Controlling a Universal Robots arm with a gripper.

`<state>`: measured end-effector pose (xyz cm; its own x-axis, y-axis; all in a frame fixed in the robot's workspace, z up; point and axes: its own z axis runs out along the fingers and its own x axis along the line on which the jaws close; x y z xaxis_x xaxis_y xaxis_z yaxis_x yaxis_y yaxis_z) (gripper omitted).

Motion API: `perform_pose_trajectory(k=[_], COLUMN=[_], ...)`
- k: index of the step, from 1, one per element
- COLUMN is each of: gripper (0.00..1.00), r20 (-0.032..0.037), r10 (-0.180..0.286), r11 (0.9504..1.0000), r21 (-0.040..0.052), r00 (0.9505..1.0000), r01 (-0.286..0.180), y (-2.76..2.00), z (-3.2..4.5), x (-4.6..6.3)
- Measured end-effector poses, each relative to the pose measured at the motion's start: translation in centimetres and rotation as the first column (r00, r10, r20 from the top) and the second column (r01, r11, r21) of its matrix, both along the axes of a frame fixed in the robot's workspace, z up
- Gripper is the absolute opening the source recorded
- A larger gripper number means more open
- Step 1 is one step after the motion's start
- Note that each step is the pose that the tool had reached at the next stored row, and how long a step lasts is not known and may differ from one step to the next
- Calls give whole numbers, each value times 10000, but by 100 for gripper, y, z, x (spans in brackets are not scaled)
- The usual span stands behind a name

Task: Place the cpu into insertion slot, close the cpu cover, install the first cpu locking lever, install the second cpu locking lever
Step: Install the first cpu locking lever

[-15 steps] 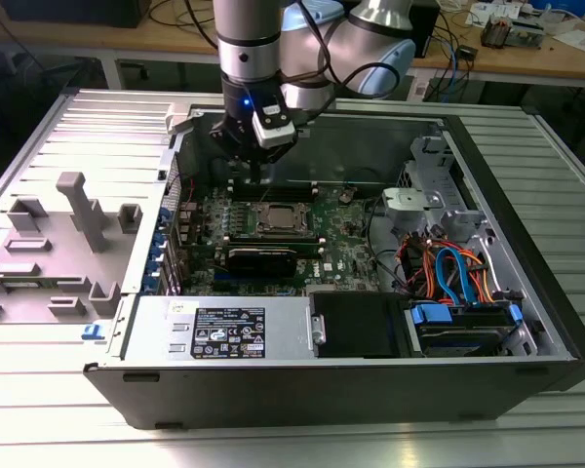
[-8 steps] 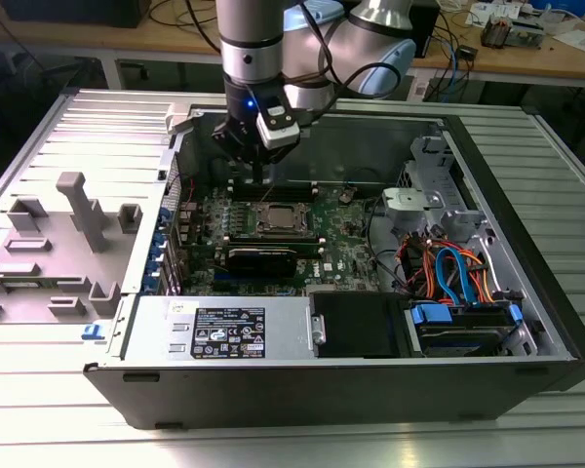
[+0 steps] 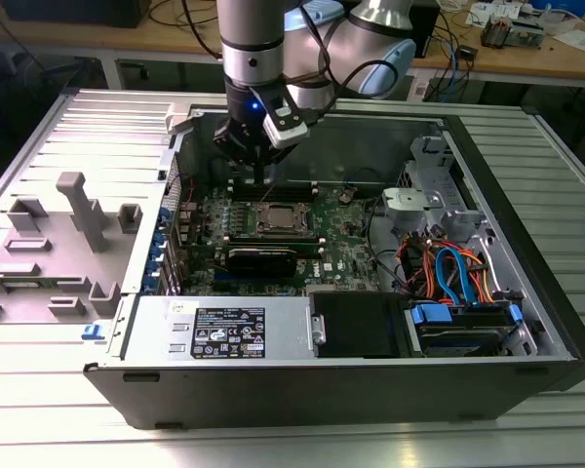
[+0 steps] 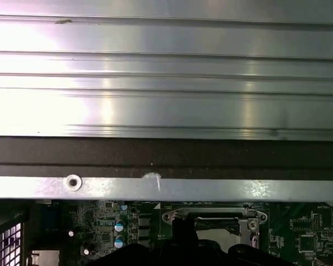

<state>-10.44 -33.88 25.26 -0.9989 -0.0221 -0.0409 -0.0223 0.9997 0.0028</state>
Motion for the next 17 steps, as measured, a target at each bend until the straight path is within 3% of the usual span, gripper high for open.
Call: perform_pose_trajectory(k=[5, 17], gripper=[11, 11], r20=[0, -2], r10=[703, 443], r11=[9975, 9990], r21=[-1, -2], r00=[9975, 9990], r01=[-703, -443], y=[4, 15], z=[-17, -29], x=[10, 166])
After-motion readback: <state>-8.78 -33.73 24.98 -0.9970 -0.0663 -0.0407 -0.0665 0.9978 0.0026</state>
